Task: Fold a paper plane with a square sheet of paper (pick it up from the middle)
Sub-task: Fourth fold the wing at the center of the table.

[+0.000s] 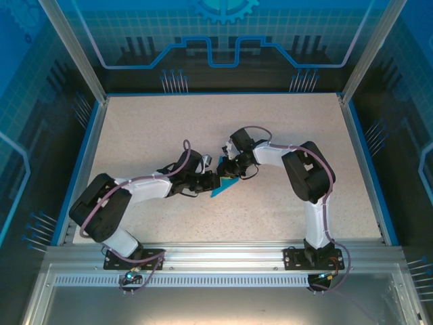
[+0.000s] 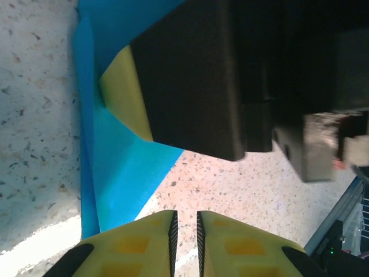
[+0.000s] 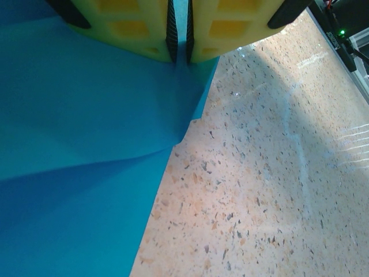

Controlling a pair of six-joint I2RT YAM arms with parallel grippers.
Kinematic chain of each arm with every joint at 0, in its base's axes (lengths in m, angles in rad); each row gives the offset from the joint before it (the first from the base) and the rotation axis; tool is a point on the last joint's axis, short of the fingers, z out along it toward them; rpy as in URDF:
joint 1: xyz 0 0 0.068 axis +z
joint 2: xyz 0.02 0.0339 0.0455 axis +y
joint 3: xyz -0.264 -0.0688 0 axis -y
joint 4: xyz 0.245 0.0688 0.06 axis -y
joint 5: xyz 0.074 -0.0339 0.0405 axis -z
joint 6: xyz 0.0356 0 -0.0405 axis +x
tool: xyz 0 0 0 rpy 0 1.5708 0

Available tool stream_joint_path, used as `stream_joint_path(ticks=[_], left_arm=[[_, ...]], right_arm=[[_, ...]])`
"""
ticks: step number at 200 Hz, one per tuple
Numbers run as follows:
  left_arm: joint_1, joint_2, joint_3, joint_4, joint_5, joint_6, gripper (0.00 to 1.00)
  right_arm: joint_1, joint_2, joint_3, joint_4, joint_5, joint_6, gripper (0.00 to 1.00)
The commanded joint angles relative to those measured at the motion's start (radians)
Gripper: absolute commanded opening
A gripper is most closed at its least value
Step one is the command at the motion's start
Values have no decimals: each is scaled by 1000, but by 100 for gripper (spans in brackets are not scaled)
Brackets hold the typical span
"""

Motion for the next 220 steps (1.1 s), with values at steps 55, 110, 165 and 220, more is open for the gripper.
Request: stream_joint_path(ticks=[55,110,165,220], left_arm=[[-7,86,-37,11,45,30,20],[-6,94,-110,15,58,15,19],[-6,-8,-188,23,97,-27,19],[21,-107,-61,-26,58,6,22]], right_arm=[[-5,57,-4,-71,64,-12,17],[-5,57,-5,-81,77,-12,17],[-5,56,-5,-90,81,-12,17],[-3,59,-7,-80,74,-12,17]])
